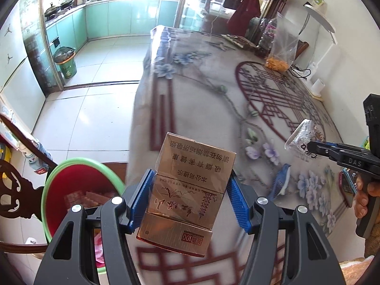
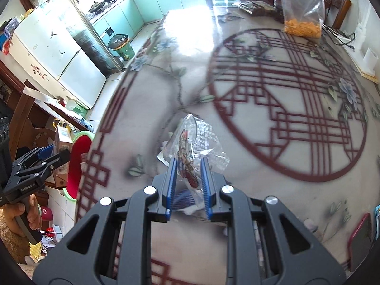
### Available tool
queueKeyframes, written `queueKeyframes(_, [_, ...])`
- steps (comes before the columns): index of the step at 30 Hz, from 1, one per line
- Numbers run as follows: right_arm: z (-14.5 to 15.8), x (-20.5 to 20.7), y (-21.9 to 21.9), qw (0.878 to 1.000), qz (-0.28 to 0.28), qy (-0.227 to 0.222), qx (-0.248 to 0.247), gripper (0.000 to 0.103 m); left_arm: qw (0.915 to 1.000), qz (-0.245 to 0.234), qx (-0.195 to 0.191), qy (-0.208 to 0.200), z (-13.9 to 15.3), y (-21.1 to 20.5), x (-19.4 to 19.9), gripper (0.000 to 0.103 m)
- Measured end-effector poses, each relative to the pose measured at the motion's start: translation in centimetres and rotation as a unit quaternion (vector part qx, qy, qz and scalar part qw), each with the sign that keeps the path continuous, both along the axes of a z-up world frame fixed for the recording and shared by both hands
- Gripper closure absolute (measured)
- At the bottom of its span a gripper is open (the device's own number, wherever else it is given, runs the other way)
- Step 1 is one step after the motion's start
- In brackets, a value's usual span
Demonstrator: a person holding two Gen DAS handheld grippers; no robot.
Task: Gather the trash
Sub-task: 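Lift and carry the cigarette box and clear bag over the red bucket, then open the right gripper to drop the clear bag while the left releases the cigarette box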
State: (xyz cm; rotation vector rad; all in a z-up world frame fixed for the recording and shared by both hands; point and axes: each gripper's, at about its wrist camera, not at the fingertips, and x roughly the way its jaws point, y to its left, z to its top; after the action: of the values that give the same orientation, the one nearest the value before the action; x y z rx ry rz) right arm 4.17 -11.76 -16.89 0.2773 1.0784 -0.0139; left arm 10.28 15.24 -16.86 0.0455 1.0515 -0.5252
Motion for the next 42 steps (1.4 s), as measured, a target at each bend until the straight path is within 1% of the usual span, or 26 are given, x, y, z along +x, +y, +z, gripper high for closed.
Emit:
queueKeyframes(9, [0.9, 1.6, 6.6, 0.999, 0.049, -0.009, -0.008, 0.083, 0.9995, 0.032, -0.005, -0.004, -0.4, 5.2, 0.5, 0.045])
queueKeyframes(15, [1.2, 3.1, 11.0, 0.995, 0.094, -0.011, -0.01, 0.083, 0.9974, 0.071, -0.003, 0.0, -0.9, 9.3, 0.2, 0.045])
queueKeyframes(23, [1.5, 4.7, 16.9, 0.987, 0.16, -0.014, -0.011, 0.083, 0.9916, 0.129, 0.006, 0.011, -1.9, 14.6, -0.2, 0.045])
queueKeyframes(28, [1.0, 5.5, 20.4, 0.98, 0.198, -0.009, -0.008, 0.083, 0.987, 0.156, 0.029, 0.021, -2.7, 16.7, -0.2, 0.045])
queueKeyframes(35, [0.5, 6.2, 24.9, 0.971, 0.24, -0.003, -0.002, 0.083, 0.984, 0.171, 0.031, 0.038, -3.7, 19.3, -0.4, 0.045])
queueKeyframes(39, [0.1, 6.4, 26.6, 0.966, 0.259, 0.003, -0.002, 0.083, 0.9826, 0.175, 0.032, 0.053, -4.5, 19.9, -0.2, 0.045])
queueKeyframes(42, [-0.2, 6.5, 27.6, 0.963, 0.269, 0.008, -0.003, 0.083, 0.9824, 0.176, 0.032, 0.056, -4.8, 20.2, -0.1, 0.045])
